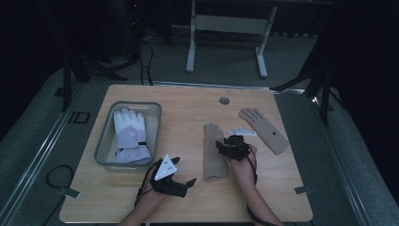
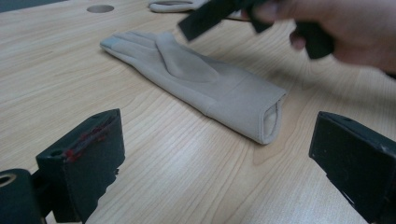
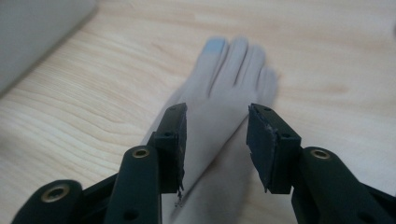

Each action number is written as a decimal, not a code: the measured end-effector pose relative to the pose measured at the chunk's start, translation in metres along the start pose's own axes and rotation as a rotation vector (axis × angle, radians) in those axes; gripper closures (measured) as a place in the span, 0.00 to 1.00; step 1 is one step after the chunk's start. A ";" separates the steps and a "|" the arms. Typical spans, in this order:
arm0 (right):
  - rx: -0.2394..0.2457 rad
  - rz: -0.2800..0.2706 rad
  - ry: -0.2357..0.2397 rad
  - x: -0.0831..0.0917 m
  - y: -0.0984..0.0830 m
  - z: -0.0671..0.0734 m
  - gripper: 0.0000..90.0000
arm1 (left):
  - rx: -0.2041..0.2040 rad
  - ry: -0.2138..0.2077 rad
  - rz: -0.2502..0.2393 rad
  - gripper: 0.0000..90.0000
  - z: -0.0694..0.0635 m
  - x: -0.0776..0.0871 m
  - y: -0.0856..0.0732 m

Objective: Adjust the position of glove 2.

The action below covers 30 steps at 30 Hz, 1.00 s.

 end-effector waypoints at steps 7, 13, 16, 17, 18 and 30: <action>0.110 -0.057 0.005 0.026 0.019 -0.037 0.63 | 0.001 -0.005 -0.004 0.04 0.000 0.000 -0.001; 0.089 -0.094 -0.055 0.043 0.028 -0.094 0.64 | 0.002 -0.010 -0.012 0.04 0.001 0.001 0.000; 0.064 -0.086 -0.106 0.046 0.031 -0.121 0.64 | 0.006 -0.011 -0.013 0.04 0.000 0.001 -0.001; 0.048 -0.092 -0.117 0.046 0.032 -0.130 0.64 | 0.004 -0.013 -0.012 0.04 0.000 0.000 -0.001; 0.035 -0.091 -0.130 0.046 0.034 -0.139 0.65 | 0.000 -0.011 -0.009 0.04 0.000 0.000 -0.001; 0.044 -0.012 -0.188 0.012 0.038 -0.191 0.64 | 0.003 -0.024 -0.019 0.04 -0.002 0.000 -0.001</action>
Point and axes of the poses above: each handheld gripper's, and its own axes: x roughly backward along the jaws, y roughly out of its top, z roughly to its left, the point moved 7 cm from there along -x, roughly forward along the jaws, and after that the axes turned 4 degrees about -x, right-handed, at the moved point
